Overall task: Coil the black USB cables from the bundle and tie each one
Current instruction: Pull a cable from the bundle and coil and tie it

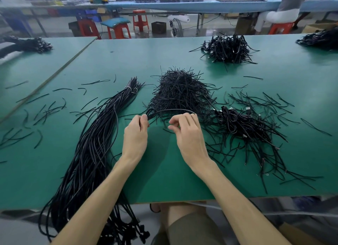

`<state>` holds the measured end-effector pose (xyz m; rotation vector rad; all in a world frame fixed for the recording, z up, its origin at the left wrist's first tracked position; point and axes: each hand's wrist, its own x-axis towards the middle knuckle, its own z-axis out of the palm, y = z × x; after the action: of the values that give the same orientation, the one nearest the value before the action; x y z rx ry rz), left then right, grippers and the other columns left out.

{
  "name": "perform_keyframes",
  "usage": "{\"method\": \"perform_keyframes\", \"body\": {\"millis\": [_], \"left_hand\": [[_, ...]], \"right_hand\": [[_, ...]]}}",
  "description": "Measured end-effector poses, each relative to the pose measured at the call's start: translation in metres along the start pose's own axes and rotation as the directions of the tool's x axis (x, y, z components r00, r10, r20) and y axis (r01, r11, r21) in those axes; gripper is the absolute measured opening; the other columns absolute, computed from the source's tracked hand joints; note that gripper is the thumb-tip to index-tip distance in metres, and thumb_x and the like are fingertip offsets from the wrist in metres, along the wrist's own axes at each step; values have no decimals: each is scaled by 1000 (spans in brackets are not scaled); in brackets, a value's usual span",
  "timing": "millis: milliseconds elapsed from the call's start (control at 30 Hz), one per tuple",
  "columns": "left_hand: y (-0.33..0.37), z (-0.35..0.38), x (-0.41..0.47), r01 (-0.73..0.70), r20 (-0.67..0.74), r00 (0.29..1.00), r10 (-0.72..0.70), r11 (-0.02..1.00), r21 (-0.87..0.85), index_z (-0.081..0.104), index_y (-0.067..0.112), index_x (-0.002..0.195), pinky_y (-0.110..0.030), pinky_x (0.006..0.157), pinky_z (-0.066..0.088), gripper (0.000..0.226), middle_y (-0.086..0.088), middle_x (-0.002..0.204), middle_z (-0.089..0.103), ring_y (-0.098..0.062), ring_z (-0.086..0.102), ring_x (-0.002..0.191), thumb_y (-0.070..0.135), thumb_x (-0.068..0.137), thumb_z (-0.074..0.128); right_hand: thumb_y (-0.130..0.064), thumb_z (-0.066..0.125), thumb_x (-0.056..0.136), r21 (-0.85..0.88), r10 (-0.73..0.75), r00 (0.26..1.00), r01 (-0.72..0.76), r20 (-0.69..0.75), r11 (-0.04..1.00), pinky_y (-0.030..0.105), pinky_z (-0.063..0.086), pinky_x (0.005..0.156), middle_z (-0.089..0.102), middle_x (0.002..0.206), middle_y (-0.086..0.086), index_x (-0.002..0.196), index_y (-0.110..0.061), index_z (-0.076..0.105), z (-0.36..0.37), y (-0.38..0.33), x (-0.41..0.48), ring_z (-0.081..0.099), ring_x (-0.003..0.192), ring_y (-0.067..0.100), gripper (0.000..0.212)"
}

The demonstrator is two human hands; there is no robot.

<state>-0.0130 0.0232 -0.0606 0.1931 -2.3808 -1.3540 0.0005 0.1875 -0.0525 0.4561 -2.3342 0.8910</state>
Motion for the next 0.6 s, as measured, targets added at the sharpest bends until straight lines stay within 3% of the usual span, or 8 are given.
{"method": "perform_keyframes", "body": {"millis": [67,233,400,500,600], "left_hand": [[1,1,-1,-23,-6,1000,23,1000,-1,57,4,85,-14,56,38,44,5,72,58,-4,45,57,35,110,39],[4,2,-3,-31,0,1000,31,999,-11,56,8,83,-14,50,36,42,9,63,49,-2,42,50,36,110,39],[3,1,-2,-29,4,1000,29,999,-22,55,11,82,-15,49,35,41,7,62,49,-4,41,51,36,110,38],[3,1,-1,-34,20,999,35,999,-19,55,12,81,-16,48,35,41,5,62,46,-6,37,50,37,110,38],[3,2,-2,-37,31,999,37,999,-3,54,11,80,-16,49,35,42,7,61,46,-5,38,49,36,110,39]], "right_hand": [[-6,67,95,-7,-6,1000,6,-1,1000,34,36,106,65,98,3,101,-7,64,0,0,-1,57,98,24,7],[-21,61,100,-148,177,960,-147,218,978,34,28,98,66,103,-4,111,-18,61,4,9,-1,52,105,19,11],[-18,59,101,-126,278,947,-259,160,957,29,23,91,66,102,-3,114,-17,64,5,14,2,52,104,18,14],[-17,59,101,-87,237,961,-226,143,970,27,18,88,63,102,-4,110,-18,70,4,14,2,48,106,18,14],[-23,58,102,-213,186,965,-145,184,966,30,19,89,53,96,-4,104,-20,74,5,12,0,45,106,23,16]]}}
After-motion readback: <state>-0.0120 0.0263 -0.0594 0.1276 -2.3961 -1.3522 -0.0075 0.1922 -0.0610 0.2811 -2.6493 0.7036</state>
